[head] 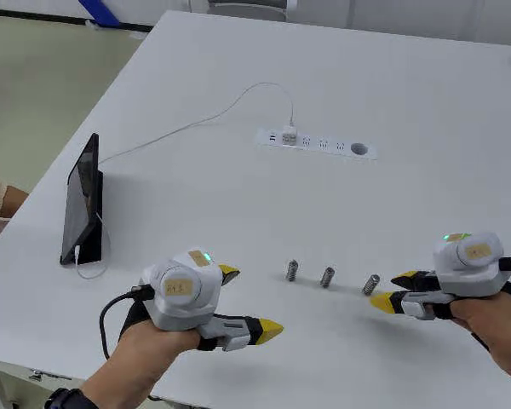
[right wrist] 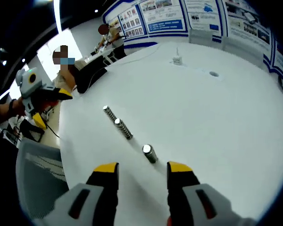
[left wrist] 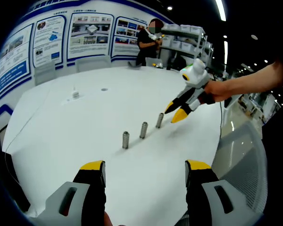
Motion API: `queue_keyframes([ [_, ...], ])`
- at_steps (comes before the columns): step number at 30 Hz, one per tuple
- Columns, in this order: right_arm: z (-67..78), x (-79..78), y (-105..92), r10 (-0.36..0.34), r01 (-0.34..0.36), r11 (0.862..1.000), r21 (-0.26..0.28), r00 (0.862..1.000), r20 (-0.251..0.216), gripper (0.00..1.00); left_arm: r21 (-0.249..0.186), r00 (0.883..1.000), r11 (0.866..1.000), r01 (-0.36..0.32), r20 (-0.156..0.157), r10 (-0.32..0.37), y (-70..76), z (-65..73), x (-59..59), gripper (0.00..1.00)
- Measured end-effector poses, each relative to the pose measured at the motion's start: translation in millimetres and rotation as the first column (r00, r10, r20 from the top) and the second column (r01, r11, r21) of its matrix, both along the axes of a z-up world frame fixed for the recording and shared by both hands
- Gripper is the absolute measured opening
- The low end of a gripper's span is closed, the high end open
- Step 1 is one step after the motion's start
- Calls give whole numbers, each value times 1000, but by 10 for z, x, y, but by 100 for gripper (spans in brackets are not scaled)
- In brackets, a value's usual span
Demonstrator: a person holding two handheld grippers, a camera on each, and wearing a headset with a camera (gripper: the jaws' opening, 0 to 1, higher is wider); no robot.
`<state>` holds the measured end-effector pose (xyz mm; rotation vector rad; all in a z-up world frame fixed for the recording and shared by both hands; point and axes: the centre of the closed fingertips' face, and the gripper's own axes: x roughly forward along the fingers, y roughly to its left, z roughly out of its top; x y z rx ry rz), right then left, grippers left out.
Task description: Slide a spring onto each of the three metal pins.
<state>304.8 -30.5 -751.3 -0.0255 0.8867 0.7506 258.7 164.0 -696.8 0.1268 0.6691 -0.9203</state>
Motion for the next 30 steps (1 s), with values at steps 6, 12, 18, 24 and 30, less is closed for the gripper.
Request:
queue_keyframes([
  [6, 9, -96, -18, -37, 36, 999, 41, 999, 9, 51, 4, 1000, 1000, -10, -7, 10, 42, -29, -13, 70],
  [12, -10, -210, -28, -63, 62, 997, 54, 998, 18, 53, 1, 1000, 1000, -26, -12, 26, 79, -55, 12, 70],
  [18, 34, -323, -27, -116, 113, 988, 106, 993, 22, 63, -3, 999, 999, -35, -19, 35, 85, -79, 30, 71],
  [24, 100, -409, -37, -153, 148, 979, 139, 988, 26, 69, -3, 999, 999, -36, -23, 36, 85, -105, 35, 71],
  [30, 160, -491, -70, -179, 172, 974, 146, 983, 35, 74, -5, 999, 999, -38, -25, 38, 70, -114, 38, 71],
])
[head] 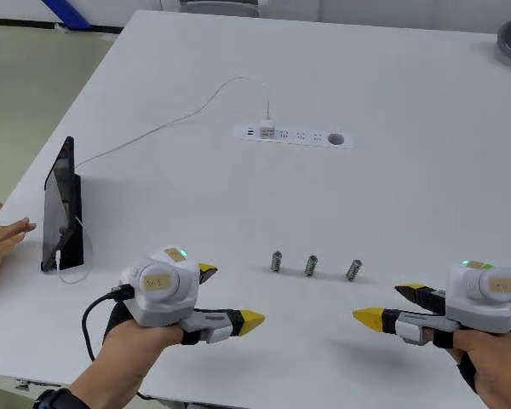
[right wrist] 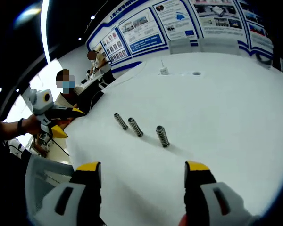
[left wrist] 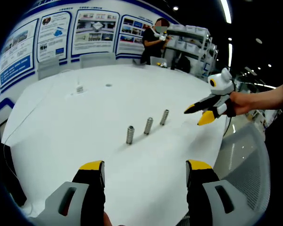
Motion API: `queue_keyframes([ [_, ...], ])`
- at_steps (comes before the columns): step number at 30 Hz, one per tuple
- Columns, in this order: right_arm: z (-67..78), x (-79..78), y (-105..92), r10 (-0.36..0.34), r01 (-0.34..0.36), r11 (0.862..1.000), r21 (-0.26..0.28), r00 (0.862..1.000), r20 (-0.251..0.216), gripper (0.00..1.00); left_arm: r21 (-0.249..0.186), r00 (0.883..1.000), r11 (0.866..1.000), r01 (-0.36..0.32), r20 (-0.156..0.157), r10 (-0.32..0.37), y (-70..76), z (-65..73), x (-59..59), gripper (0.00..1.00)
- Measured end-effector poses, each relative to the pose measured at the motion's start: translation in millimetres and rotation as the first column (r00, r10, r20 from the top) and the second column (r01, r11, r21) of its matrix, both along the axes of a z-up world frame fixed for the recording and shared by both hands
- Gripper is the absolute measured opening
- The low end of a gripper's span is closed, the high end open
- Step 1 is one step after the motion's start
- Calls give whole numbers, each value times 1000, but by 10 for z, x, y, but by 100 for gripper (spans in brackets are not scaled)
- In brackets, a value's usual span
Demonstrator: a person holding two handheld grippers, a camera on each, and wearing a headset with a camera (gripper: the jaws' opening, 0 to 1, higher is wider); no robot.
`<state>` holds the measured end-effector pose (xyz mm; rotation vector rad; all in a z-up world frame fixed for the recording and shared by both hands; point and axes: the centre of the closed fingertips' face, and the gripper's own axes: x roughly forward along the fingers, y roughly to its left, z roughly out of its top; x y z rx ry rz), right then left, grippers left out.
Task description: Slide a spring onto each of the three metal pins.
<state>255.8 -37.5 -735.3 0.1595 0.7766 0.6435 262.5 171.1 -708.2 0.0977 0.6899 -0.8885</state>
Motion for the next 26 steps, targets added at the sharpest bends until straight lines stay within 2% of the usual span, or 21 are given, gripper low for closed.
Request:
queue_keyframes([
  [9, 40, -108, -32, -15, 15, 1000, -3, 1000, 10, 77, 0, 1000, 1000, 2, -3, -2, -23, -19, 8, 71],
  [26, 51, -171, -37, -20, 21, 1000, -13, 1000, 15, 80, 0, 1000, 1000, 5, -10, -5, -46, -32, -2, 71],
])
